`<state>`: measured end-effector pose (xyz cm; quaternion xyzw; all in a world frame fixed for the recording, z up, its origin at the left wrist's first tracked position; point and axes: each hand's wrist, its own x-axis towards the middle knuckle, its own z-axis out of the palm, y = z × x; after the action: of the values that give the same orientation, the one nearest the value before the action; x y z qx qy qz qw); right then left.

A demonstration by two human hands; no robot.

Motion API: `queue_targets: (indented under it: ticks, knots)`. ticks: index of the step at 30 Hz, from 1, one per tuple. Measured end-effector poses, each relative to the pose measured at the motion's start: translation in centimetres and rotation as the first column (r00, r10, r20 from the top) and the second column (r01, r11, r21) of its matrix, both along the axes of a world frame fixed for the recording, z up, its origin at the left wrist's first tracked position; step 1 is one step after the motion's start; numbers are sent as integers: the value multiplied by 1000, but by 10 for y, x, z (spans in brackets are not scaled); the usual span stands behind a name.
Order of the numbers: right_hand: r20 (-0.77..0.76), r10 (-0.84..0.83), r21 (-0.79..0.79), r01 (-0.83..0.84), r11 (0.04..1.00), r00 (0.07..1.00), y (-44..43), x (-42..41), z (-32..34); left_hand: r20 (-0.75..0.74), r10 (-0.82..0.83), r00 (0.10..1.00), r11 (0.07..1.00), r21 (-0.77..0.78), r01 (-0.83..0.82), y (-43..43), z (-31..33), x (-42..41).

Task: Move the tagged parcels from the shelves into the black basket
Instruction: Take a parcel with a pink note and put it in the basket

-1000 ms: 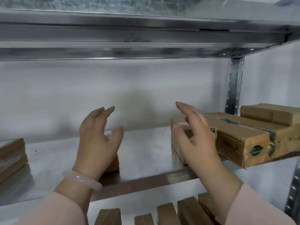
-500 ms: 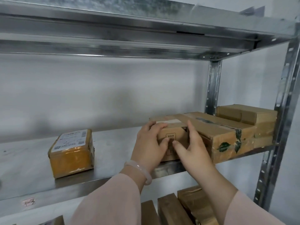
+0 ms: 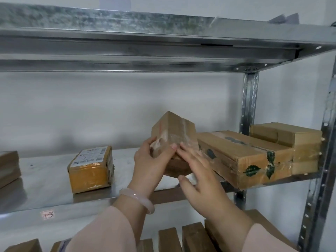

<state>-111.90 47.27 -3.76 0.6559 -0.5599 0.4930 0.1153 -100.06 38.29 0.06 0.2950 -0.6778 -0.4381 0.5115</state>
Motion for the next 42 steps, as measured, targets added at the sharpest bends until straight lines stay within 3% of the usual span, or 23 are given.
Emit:
queue_targets:
  ticks: [3,5,7,11,15,20,22,25,29,35,40,42]
  knots:
    - [173,34,-99,-17,995,984,4,3,0,-196,-20,980,992,121,44,-1,-11,7]
    - [403,43,-142,16,990,914,10,4,6,-356,-107,928,963,197,186,1,-20,10]
    - [573,67,-73,-31,997,817,14,4,12,-496,-156,854,915,254,314,7,-26,9]
    - [651,139,43,-220,975,746,12,7,12,-634,-102,767,830,370,416,22,-33,2]
    - [636,182,-5,-232,973,750,15,3,8,-384,-63,921,966,209,153,24,-39,2]
    - [472,156,-38,-157,987,868,24,5,5,-214,17,977,998,58,-5,31,-40,12]
    - [392,149,-48,-141,989,908,25,11,2,-204,41,978,999,40,-33,35,-43,21]
    - [301,168,-71,-154,986,939,21,24,-5,-267,-24,963,991,118,57,45,-47,39]
    - [278,267,-119,-242,963,923,12,47,-10,-227,-65,972,994,74,84,52,-50,68]
    - [283,426,-89,-419,904,859,2,101,-13,-156,138,978,983,-97,-154,63,-54,132]
    - [289,568,-129,-556,821,771,-4,160,-7,-36,391,920,850,-369,-376,82,-50,197]
    - [276,597,-107,-593,798,753,-8,187,-8,0,444,896,818,-409,-405,85,-53,229]
